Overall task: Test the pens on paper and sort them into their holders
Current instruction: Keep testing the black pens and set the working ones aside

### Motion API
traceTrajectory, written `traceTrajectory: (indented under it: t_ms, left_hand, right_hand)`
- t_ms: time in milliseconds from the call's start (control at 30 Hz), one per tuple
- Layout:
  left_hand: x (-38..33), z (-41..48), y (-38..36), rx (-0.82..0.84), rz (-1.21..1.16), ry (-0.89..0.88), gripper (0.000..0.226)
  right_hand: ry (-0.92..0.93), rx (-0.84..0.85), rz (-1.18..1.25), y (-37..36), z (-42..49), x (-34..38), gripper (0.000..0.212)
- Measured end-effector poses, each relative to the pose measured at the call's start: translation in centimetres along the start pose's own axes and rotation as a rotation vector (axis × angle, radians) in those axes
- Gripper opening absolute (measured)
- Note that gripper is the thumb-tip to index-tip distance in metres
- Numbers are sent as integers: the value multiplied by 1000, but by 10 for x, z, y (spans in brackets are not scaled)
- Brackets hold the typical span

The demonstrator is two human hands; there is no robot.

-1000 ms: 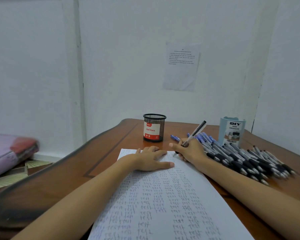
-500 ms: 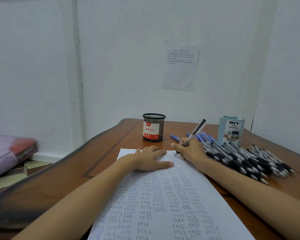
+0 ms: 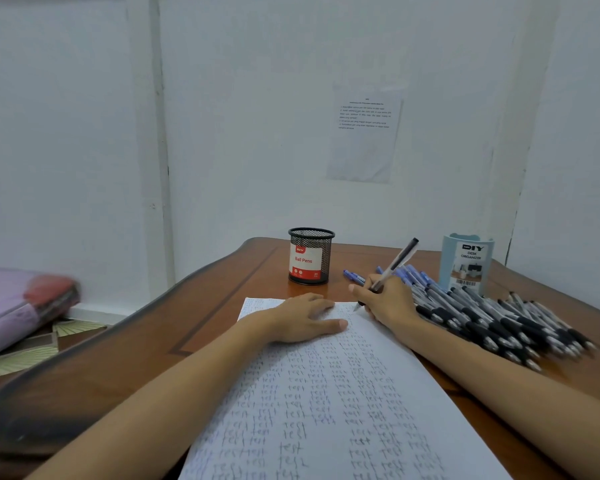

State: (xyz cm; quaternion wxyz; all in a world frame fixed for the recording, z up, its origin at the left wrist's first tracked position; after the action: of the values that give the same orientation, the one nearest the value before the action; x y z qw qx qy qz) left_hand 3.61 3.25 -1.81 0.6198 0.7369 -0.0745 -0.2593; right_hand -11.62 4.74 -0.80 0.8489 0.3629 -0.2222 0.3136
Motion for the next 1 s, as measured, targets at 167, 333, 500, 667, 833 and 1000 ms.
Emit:
traceTrajectory:
  t_ms: [167,333,500,667,833,1000]
  left_hand:
    - [3,2,5,-82,-54,-12,53]
    - [3,3,7,-129,-56,-19,50]
    - [2,5,6,-104,-42,-15,50]
    - [3,7,6,-90,-36,-14,50]
    - [3,9,5,-81,-27,-16,50]
    - [5,12,4,-86,-27,-21,51]
  right_hand:
    - [-9,-32,-31,1,2,-4,36]
    - [-31,-7,-47,0,1,-4,36]
    - [-65,6,-91,0,3,-5,36]
    - [-36,6,-70,0,2,-5,36]
    - [-37,2,-122,-1,4,-7,35]
    - [2,-109,-29,6,1,0,38]
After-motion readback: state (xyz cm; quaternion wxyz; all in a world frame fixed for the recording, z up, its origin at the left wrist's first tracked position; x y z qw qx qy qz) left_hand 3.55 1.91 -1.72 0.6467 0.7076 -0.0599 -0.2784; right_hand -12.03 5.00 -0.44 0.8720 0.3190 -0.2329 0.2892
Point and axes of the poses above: each hand's wrist, its own z-axis towards the middle knuckle, its own y-axis out of the back of the hand, x = y × z, the point moved 5 cm from there along z, towards the middle knuckle, and after that the axes turned 15 degrees about y, right-handed, at the moved point
